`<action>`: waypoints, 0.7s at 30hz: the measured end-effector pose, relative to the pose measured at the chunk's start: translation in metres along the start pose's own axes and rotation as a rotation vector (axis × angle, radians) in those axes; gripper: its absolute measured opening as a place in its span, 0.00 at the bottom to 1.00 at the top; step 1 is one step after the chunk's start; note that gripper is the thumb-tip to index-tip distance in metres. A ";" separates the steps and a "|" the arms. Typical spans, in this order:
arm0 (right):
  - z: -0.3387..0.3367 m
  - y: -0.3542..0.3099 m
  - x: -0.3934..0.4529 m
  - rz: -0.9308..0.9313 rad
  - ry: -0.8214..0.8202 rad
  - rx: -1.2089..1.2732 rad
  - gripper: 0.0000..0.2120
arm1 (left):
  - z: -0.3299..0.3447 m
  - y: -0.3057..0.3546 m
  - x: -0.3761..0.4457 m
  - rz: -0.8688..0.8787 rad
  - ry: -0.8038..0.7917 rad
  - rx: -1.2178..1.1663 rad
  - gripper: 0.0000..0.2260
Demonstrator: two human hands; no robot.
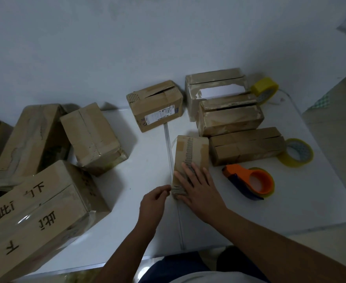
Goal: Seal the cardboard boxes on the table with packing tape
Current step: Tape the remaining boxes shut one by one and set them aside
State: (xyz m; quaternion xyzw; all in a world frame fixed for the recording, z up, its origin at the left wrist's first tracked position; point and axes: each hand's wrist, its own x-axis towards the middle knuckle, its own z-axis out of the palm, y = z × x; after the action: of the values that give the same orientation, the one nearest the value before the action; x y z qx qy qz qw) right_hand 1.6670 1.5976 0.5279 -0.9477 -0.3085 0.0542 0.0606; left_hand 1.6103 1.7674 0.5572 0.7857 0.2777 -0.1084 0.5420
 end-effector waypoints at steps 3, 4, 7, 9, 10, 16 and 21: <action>-0.001 0.000 0.000 -0.003 0.009 0.004 0.30 | 0.011 0.014 -0.006 0.172 -0.115 0.211 0.22; -0.001 0.000 0.000 -0.004 0.008 0.005 0.29 | 0.013 0.014 -0.005 0.196 -0.158 0.261 0.25; -0.001 0.000 0.001 -0.009 0.000 -0.007 0.30 | 0.002 0.015 0.004 0.255 -0.317 0.381 0.31; 0.000 0.001 0.000 -0.016 -0.007 -0.021 0.31 | -0.012 0.011 0.019 0.340 -0.408 0.488 0.32; -0.001 0.002 0.000 -0.023 -0.011 -0.030 0.32 | -0.018 0.009 0.030 0.394 -0.428 0.565 0.32; -0.002 0.005 0.000 -0.042 -0.019 -0.039 0.32 | -0.031 0.018 0.066 0.572 -0.468 0.855 0.35; -0.003 0.012 0.001 -0.066 -0.018 -0.023 0.32 | -0.017 0.007 0.066 0.563 -0.494 0.704 0.44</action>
State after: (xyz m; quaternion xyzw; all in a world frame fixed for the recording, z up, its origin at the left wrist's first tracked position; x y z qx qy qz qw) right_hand 1.6751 1.5885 0.5295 -0.9371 -0.3409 0.0573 0.0486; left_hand 1.6666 1.8020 0.5385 0.9160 -0.1344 -0.2274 0.3021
